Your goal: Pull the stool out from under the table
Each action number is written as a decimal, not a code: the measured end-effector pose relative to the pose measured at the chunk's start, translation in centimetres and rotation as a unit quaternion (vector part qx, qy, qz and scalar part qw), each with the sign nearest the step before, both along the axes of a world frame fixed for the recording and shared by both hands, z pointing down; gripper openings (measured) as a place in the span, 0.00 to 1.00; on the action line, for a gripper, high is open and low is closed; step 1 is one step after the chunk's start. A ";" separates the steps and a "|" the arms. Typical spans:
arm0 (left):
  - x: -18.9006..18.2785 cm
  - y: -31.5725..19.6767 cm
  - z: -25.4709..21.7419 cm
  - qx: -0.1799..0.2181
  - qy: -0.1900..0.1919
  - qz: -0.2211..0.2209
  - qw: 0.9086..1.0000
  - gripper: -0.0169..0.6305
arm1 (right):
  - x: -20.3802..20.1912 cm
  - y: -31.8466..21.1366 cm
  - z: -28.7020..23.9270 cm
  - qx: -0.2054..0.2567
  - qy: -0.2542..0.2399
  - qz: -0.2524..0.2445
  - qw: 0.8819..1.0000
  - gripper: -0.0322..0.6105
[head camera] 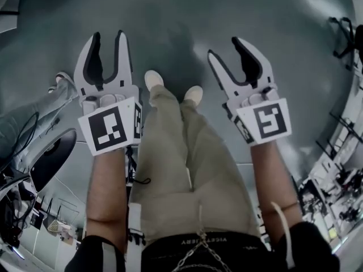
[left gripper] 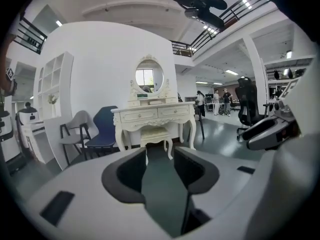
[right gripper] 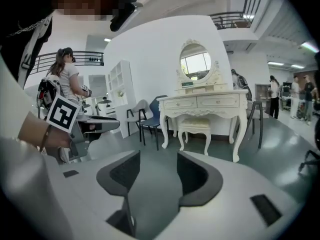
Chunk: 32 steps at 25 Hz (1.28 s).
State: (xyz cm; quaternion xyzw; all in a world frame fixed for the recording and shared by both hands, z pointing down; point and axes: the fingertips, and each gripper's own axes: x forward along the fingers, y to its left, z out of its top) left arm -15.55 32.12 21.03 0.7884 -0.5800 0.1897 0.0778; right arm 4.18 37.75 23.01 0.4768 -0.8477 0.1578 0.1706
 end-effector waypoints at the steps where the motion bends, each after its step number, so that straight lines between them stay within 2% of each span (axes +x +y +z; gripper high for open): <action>1: 0.1 0.1 0.6 -0.008 -0.001 0.004 1.000 0.29 | -0.1 -0.3 0.4 -0.004 -0.001 -0.002 1.000 0.39; 8: 0.8 -3.2 3.7 -0.030 -0.009 0.031 0.999 0.37 | 0.2 -4.9 2.3 -0.016 -0.027 0.017 0.999 0.47; 15: -0.5 -8.2 4.7 -0.044 -0.013 0.052 0.998 0.39 | -1.6 -9.2 3.6 -0.034 -0.038 0.040 0.998 0.48; 20: -0.9 -10.6 6.3 -0.059 -0.020 0.057 0.996 0.39 | -2.3 -11.9 4.6 -0.040 -0.021 0.048 0.998 0.48; 26: 0.6 -14.3 6.4 -0.055 -0.014 0.065 0.996 0.39 | -0.7 -14.6 4.7 -0.043 -0.014 0.081 0.996 0.48; 32: 1.5 -17.0 6.5 -0.067 -0.014 0.110 0.992 0.39 | 0.9 -16.5 3.4 -0.033 -0.007 0.112 0.993 0.48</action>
